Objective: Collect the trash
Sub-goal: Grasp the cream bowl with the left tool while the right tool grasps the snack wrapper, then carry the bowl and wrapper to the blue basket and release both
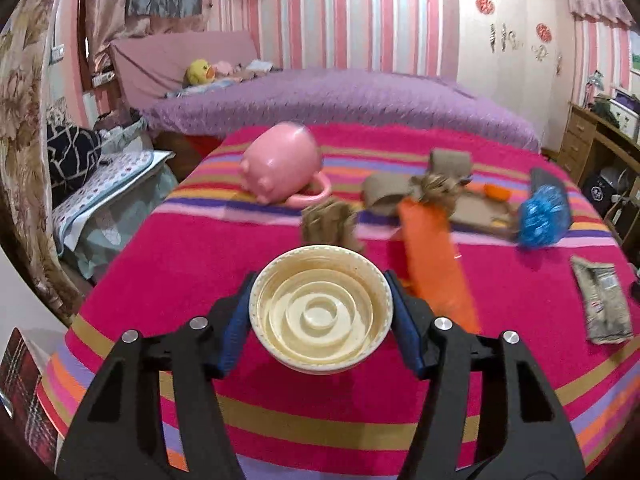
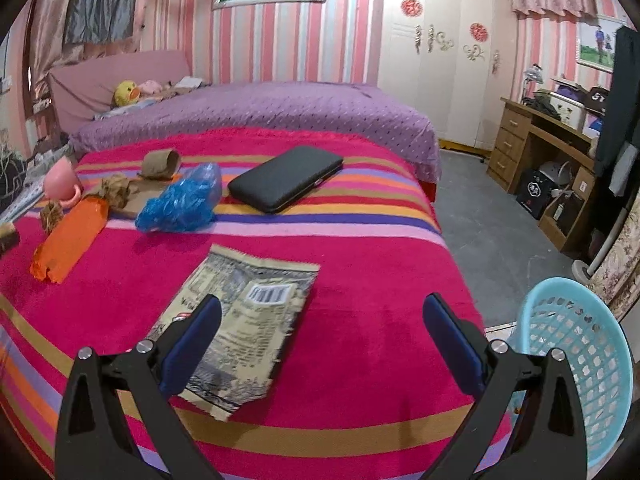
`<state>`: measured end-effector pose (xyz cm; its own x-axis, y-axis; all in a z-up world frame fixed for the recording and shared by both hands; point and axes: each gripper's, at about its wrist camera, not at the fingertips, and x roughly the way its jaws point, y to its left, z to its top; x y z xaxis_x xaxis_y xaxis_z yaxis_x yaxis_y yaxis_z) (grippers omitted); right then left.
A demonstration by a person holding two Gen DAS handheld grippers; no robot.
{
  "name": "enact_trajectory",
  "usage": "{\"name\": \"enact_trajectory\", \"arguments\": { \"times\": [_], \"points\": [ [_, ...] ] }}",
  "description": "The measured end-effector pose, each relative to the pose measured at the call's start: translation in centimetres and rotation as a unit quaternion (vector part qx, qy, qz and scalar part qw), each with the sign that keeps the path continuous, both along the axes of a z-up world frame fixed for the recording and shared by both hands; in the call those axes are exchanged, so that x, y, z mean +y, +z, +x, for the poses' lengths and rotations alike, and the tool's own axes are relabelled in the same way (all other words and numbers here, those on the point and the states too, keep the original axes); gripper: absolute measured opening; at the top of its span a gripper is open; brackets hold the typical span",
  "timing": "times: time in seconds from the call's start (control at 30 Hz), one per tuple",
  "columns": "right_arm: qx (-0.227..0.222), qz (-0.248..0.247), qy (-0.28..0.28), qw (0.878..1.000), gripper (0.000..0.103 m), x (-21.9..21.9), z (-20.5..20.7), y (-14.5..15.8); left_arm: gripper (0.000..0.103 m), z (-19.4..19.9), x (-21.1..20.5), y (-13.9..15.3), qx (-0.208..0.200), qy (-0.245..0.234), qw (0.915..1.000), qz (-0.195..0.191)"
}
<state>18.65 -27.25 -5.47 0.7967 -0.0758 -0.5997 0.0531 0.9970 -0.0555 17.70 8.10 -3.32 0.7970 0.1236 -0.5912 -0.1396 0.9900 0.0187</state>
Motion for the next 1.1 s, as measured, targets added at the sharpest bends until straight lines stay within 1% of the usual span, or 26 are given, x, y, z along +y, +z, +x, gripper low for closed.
{"name": "enact_trajectory", "arguments": {
  "times": [0.17, 0.27, 0.33, 0.4, 0.47, 0.5, 0.53, 0.6, 0.63, 0.67, 0.7, 0.73, 0.8, 0.9, 1.0, 1.1],
  "points": [
    [0.032, -0.007, -0.001, 0.999, 0.098, 0.7, 1.0, -1.1, 0.06, 0.5, -2.9, 0.1, 0.004, -0.021, 0.9997, -0.013],
    [0.046, 0.0, 0.008, 0.999, 0.097, 1.0, 1.3, -1.5, 0.06, 0.8, -4.5, 0.1, 0.006, -0.03, 0.9994, -0.018],
    [0.061, 0.004, 0.016, 0.998, 0.095, 1.2, 1.7, -1.9, 0.06, 0.8, -5.3, 0.1, 0.006, -0.034, 0.9992, -0.021],
    [0.076, 0.01, 0.024, 0.997, 0.08, 1.3, 2.2, -2.4, 0.06, 0.7, -6.1, 0.1, 0.005, -0.039, 0.999, -0.022],
    [0.081, 0.02, 0.029, 0.996, 0.076, 1.2, 2.4, -2.6, 0.06, 0.6, -6.8, 0.1, 0.004, -0.041, 0.999, -0.017],
    [0.082, 0.023, 0.036, 0.996, 0.071, 1.3, 2.6, -2.6, 0.06, 0.5, -7.1, 0.1, 0.003, -0.042, 0.999, -0.014],
    [0.081, 0.023, 0.041, 0.996, 0.068, 1.4, 2.7, -2.6, 0.06, 0.4, -7.1, 0.2, 0.002, -0.043, 0.999, -0.013],
    [0.079, 0.018, 0.049, 0.995, 0.054, 1.7, 2.8, -2.5, 0.06, 0.4, -7.4, 0.1, 0.001, -0.045, 0.999, -0.008],
    [0.079, 0.015, 0.055, 0.995, 0.051, 1.9, 2.8, -2.5, 0.06, 0.4, -7.5, 0.0, 0.001, -0.044, 0.999, -0.005],
    [0.078, 0.011, 0.057, 0.995, 0.045, 2.1, 2.8, -2.5, 0.06, 0.4, -7.4, 0.0, 0.002, -0.043, 0.9991, -0.004],
    [0.075, 0.003, 0.061, 0.995, 0.037, 2.3, 2.7, -2.4, 0.06, 0.4, -7.4, -0.1, 0.003, -0.042, 0.9991, -0.005],
    [0.073, -0.003, 0.061, 0.995, 0.033, 2.4, 2.7, -2.3, 0.06, 0.5, -7.4, -0.1, 0.005, -0.04, 0.9992, -0.006],
    [0.069, -0.004, 0.067, 0.995, 0.017, 2.4, 2.6, -2.2, 0.06, 0.5, -7.2, -0.2, 0.006, -0.037, 0.9993, -0.01],
    [0.053, 0.007, 0.072, 0.996, 0.01, 1.9, 2.1, -1.6, 0.06, 0.5, -7.3, -0.2, 0.006, -0.033, 0.9994, -0.008],
    [0.026, -0.007, 0.072, 0.997, 0.009, 1.2, 1.4, -0.4, 0.06, 0.4, -7.6, -0.3, 0.005, -0.033, 0.9994, 0.0],
    [0.005, 0.009, 0.073, 0.997, 0.008, -0.3, 0.6, 0.7, 0.06, 0.2, -7.8, -0.2, 0.001, -0.033, 0.9994, -0.001]
  ]
}}
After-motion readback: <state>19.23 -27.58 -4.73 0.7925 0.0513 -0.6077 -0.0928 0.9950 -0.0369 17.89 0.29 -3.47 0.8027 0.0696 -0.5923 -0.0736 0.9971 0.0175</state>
